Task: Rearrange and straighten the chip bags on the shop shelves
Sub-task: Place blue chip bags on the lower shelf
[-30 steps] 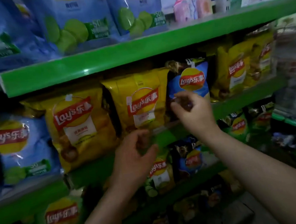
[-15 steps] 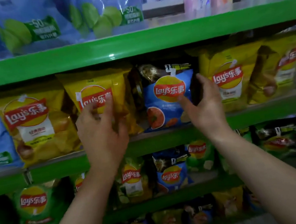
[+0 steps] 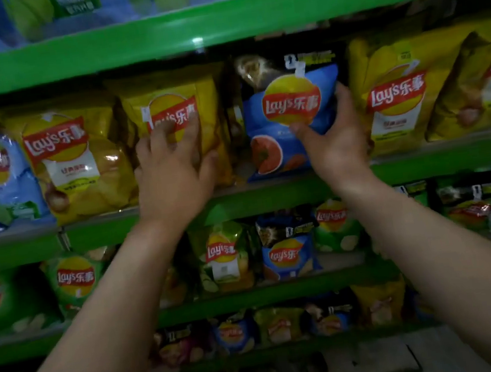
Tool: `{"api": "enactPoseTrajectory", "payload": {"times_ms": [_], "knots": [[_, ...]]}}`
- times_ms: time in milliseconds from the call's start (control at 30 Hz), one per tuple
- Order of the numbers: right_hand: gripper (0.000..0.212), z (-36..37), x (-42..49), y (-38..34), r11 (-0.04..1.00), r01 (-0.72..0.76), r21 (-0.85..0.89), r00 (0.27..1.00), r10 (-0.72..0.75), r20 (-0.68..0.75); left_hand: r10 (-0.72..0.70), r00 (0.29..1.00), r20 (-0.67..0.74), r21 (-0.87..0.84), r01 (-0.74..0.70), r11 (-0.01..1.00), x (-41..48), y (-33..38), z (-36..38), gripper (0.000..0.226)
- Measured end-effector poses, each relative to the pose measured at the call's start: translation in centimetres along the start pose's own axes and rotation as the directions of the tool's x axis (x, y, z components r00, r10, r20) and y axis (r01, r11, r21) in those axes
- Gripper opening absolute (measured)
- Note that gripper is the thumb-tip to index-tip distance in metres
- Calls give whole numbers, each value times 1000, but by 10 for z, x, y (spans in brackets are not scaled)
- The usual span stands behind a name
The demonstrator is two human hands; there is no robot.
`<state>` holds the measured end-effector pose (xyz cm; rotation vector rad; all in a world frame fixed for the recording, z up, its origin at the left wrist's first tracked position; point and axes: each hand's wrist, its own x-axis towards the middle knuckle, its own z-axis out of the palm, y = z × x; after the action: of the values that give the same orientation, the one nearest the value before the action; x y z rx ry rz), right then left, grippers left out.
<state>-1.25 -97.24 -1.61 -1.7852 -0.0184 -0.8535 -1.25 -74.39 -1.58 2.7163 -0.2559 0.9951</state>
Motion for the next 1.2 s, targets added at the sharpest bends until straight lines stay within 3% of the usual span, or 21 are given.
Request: {"api": "enactPoseTrajectory", "payload": {"times_ms": [133, 300, 400, 500, 667, 767, 867, 933, 1067, 1133, 1200], "knots": [[80, -17, -5, -6, 990, 90, 108, 995, -84, -60, 26, 997, -66, -119, -34, 992, -9, -2, -5, 62], [81, -38, -30, 9, 962, -32, 271, 998, 15, 65, 17, 979, -201, -317, -81, 945, -41, 13, 9, 40], [67, -53, -47, 22, 965, -79, 249, 995, 61, 80, 32, 998, -62, -540, -60, 840, -72, 35, 30, 31], [47, -67, -67, 40, 977, -114, 180, 987, 91, 134, 54, 984, 171, -675, 77, 733, -104, 54, 54, 34], [57, -78, -104, 81, 967, -234, 97, 945, 203, 256, 64, 826, 560, -729, 454, 511, -137, 69, 83, 63], [66, -73, -125, 104, 944, -327, 50, 900, 295, 320, 68, 782, 619, -747, 560, 358, -151, 74, 103, 91], [86, -62, -140, 119, 883, -466, 50, 781, 385, 492, -31, 723, 690, -691, 671, 269, -164, 72, 116, 104], [82, -58, -147, 131, 815, -571, 94, 707, 431, 561, -98, 692, 715, -661, 716, 225, -177, 62, 121, 99], [27, -49, -151, 162, 750, -651, 114, 697, 531, 482, -207, 668, 715, -636, 744, 203, -206, 35, 121, 72], [30, -37, -151, 175, 769, -633, 90, 713, 534, 455, -266, 652, 711, -625, 758, 186, -217, 24, 119, 64], [51, -18, -147, 183, 795, -603, 66, 725, 511, 461, -318, 633, 706, -611, 771, 180, -223, 15, 116, 59]]}}
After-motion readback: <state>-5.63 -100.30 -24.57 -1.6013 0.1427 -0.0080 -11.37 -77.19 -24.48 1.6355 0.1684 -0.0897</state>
